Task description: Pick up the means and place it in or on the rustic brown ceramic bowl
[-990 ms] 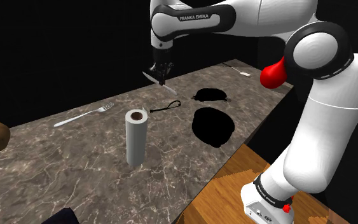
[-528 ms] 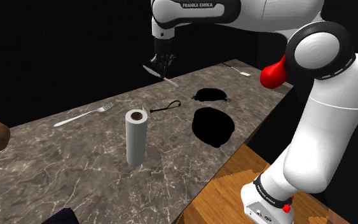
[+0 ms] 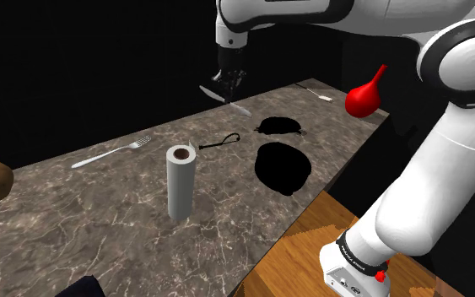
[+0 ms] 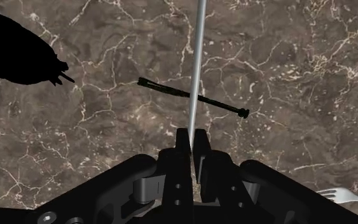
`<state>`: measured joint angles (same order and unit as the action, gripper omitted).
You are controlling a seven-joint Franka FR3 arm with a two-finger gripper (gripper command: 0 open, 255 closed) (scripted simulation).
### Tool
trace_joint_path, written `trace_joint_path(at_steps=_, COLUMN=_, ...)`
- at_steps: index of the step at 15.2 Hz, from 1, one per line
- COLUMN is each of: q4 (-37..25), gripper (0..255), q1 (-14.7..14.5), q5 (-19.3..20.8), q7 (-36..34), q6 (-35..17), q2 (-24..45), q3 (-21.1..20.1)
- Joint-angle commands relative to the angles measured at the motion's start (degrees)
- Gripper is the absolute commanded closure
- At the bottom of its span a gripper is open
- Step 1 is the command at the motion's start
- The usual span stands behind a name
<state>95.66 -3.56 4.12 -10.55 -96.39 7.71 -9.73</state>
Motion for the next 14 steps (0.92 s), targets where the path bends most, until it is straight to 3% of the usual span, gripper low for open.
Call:
trace_joint_path(at_steps=1, q4=6.1, gripper=255, q1=0.6, q5=-0.7, q7=0.8, q6=-1.3, q2=-5.0, q3=0.2)
trace_joint_path(at_steps=7, q4=21.4, gripper=255, q1=1.2, q5=-2.7, q7=2.9, q6=-2.7, q2=-19.1, q3=1.1)
trace_joint_path(at_steps=14, q4=35.6, gripper=255, q1=1.0, q5=-4.0, q7=5.5, q6=-0.6, q2=-35.6, q3=2.8)
